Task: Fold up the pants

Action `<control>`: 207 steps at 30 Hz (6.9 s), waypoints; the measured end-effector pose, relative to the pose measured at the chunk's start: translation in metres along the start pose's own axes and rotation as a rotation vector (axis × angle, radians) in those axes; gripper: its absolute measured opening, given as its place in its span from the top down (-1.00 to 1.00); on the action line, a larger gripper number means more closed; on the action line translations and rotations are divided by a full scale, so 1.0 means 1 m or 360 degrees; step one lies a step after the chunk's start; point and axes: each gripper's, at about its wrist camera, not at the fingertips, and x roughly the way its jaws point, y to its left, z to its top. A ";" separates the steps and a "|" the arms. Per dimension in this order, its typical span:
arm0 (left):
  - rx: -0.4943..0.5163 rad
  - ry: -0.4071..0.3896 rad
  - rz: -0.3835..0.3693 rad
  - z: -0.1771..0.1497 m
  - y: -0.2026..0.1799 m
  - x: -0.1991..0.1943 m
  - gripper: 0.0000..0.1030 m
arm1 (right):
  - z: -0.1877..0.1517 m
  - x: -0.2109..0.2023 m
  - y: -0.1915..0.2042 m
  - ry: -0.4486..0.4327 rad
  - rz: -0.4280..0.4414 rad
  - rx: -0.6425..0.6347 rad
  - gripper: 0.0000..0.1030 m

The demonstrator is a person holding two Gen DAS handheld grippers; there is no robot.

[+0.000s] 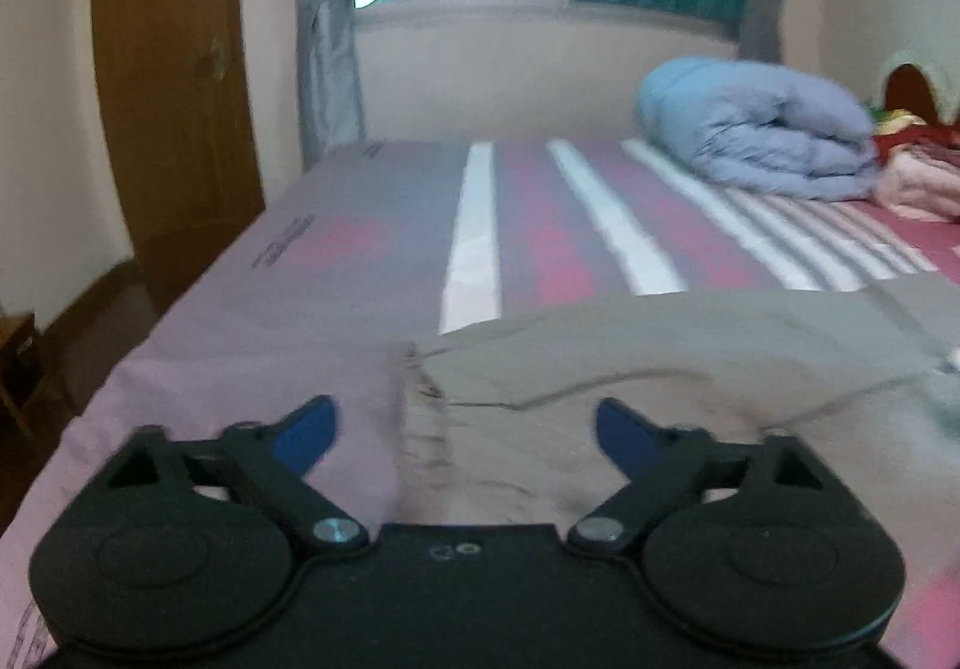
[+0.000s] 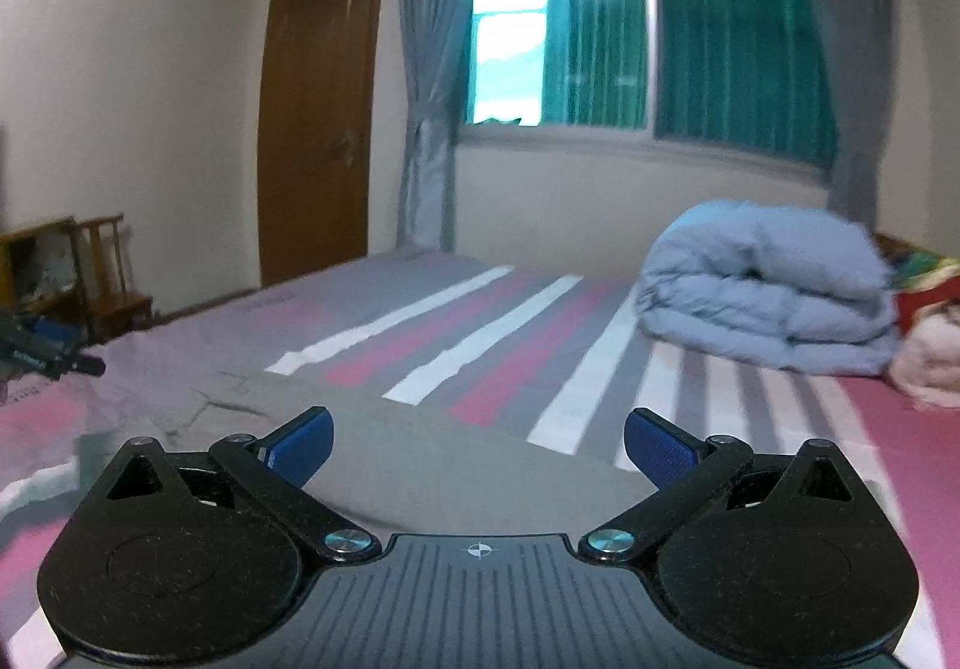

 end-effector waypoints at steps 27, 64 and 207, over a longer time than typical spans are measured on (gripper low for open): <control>0.0007 0.0415 -0.0516 0.034 0.064 0.230 -0.03 | -0.053 0.364 -0.062 0.0778 0.0395 -0.0329 -0.18; -0.0016 0.0109 -0.0242 -0.113 0.038 -0.035 0.20 | -0.139 0.017 0.085 0.0456 0.0120 -0.0263 0.81; -0.0521 0.0248 0.0179 -0.142 -0.128 -0.031 -0.88 | -0.185 -0.053 -0.066 0.0671 -0.0410 0.0954 0.96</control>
